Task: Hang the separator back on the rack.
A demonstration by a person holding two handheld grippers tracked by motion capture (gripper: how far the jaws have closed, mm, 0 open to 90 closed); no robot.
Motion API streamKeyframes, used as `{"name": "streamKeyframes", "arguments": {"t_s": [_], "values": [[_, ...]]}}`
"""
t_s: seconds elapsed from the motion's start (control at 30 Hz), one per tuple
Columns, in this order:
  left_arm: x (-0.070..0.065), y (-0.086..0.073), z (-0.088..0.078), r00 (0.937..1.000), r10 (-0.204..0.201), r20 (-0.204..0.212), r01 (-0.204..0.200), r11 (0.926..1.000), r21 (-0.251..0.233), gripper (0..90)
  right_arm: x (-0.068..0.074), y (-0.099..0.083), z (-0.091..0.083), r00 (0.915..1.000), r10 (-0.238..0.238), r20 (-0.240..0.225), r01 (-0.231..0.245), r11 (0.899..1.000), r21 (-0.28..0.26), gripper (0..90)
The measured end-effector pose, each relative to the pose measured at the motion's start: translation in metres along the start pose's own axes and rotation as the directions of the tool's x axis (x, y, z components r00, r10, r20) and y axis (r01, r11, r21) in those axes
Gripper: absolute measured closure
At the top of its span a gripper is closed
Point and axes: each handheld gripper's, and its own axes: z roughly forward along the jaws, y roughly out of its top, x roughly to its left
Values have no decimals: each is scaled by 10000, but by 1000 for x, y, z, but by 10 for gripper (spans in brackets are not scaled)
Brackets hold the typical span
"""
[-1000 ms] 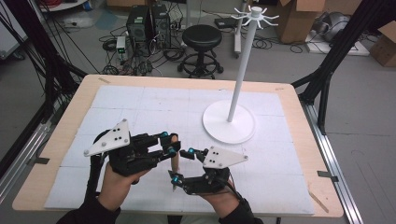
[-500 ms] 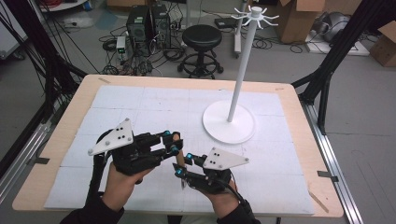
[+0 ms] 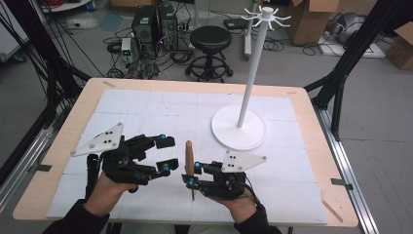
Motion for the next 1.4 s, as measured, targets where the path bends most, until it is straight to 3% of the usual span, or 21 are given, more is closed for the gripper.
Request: {"name": "streamKeyframes", "arguments": {"t_s": [0.07,0.17,0.3,0.4,0.63,0.8,0.9,1.03,1.1,1.13,1.2,1.27,1.33,1.4], "values": [[0,-1,0,9996,-113,256,111,9999,67,365,-2,0,0,9975,36,-706,-38,10000,-23,694],[-1,-3,2,9972,-191,721,172,9995,267,369,-2,1,1,9900,-76,-1408,74,10000,-18,694],[-2,-5,6,9922,-290,1214,237,9987,451,379,0,0,4,9783,-255,-2057,270,9996,44,694],[-2,-6,10,9843,-396,1719,316,9983,492,398,2,0,7,9684,-320,-2474,376,9991,178,694],[-4,-7,16,9669,-417,2518,259,9975,657,538,6,-1,12,9484,-438,-3142,527,9984,198,693],[-5,-8,16,9597,-163,2805,-5,9982,595,682,6,-2,13,9407,-314,-3377,434,9987,279,693],[-6,-8,15,9601,-29,2796,-148,9980,609,705,6,-2,13,9390,-265,-3429,404,9986,337,693],[-5,-7,15,9660,-136,2583,-31,9979,641,710,5,-2,14,9398,-149,-3414,290,9989,363,692],[-5,-6,15,9749,-178,2221,43,9981,613,713,4,-2,13,9455,4,-3257,115,9993,347,682],[-4,-6,14,9804,-140,1965,21,9982,608,714,4,-2,13,9484,52,-3172,46,9995,303,621],[-3,-5,14,9902,-62,1394,-43,9972,743,715,3,-2,12,9637,203,-2662,-155,9997,202,474],[-3,-4,14,9964,-72,848,3,9967,811,715,2,-1,10,9730,240,-2295,-220,9997,114,439],[-3,-4,13,9996,-61,285,36,9964,851,716,2,-1,9,9829,154,-1833,-154,9999,14,399],[-2,-3,13,9998,53,-215,-35,9965,840,716,3,0,8,9946,103,-1036,-114,9999,-97,354]]}}
